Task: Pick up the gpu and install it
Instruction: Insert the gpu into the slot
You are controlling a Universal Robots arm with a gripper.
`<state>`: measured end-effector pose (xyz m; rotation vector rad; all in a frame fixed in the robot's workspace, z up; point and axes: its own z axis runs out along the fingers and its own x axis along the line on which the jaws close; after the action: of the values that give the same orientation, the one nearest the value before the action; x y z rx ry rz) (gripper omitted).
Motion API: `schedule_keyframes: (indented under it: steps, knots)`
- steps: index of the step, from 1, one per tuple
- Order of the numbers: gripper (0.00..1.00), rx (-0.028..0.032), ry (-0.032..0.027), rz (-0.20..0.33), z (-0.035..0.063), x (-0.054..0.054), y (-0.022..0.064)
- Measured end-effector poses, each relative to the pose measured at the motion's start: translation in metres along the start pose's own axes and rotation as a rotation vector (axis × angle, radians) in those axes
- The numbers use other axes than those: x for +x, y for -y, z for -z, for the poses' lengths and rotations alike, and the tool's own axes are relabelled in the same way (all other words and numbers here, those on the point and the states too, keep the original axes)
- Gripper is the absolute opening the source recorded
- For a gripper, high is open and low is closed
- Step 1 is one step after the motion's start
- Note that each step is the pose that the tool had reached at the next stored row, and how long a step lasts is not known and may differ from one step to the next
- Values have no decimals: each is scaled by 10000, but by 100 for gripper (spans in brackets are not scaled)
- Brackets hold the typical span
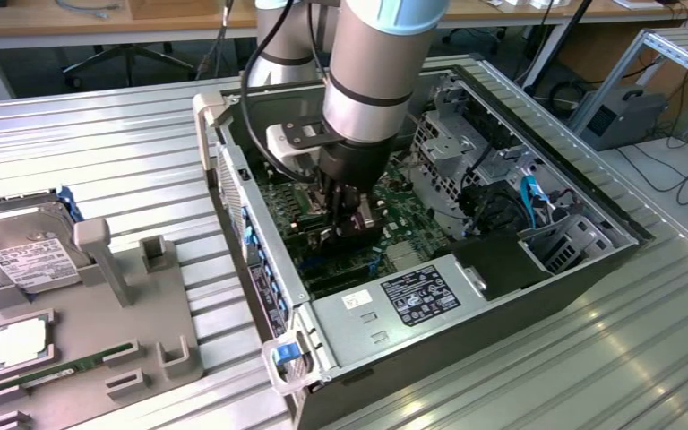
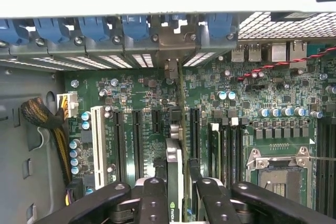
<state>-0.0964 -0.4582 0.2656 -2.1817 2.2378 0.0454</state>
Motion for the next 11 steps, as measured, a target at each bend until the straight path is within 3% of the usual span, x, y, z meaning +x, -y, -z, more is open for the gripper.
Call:
schedule_keyframes:
  steps: [11]
  knots:
    - [26,-2,-1,-1,-3,1,-4]
